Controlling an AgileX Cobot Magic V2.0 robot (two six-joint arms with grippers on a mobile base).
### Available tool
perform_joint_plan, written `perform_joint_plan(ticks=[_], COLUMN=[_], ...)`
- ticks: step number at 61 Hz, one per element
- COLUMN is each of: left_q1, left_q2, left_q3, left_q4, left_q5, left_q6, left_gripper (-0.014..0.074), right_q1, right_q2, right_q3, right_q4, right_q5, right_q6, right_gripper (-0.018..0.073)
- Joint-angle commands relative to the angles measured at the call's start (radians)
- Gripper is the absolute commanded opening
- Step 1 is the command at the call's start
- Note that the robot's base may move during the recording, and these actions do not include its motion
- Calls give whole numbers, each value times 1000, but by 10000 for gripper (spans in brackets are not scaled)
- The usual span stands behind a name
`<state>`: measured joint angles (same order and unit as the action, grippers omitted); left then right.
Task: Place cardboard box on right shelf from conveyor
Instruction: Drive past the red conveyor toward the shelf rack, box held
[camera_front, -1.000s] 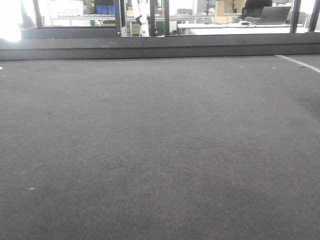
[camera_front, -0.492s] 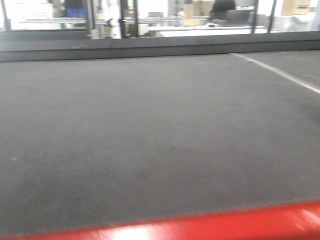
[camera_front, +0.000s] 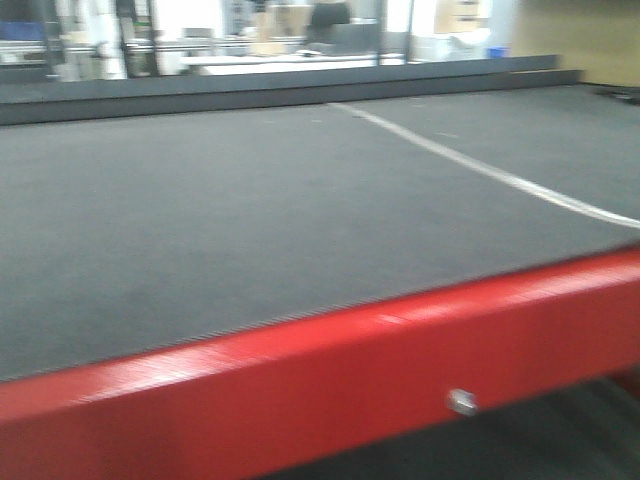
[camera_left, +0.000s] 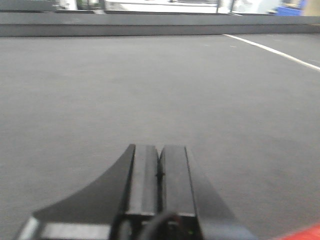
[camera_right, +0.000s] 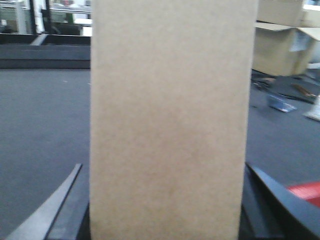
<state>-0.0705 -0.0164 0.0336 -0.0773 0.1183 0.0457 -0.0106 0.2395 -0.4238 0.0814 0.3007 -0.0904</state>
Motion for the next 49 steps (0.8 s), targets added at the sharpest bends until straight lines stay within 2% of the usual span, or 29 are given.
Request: perform_joint_plan(ticks=[1,49], left_q1=[-1,-1], left_q2=[-5,-5], left_q3=[6,6], left_q4=[-6,-6], left_q5=[-85,-85], left_q6=[0,0], left_gripper=[-116,-116], right_q1=[-4,-4], right_q2=[8,8], right_q3=[-30,-30], right_q4=[-9,-9], right_q5=[-111,-111], right_q6=[-11,-11], right_gripper=[8,8])
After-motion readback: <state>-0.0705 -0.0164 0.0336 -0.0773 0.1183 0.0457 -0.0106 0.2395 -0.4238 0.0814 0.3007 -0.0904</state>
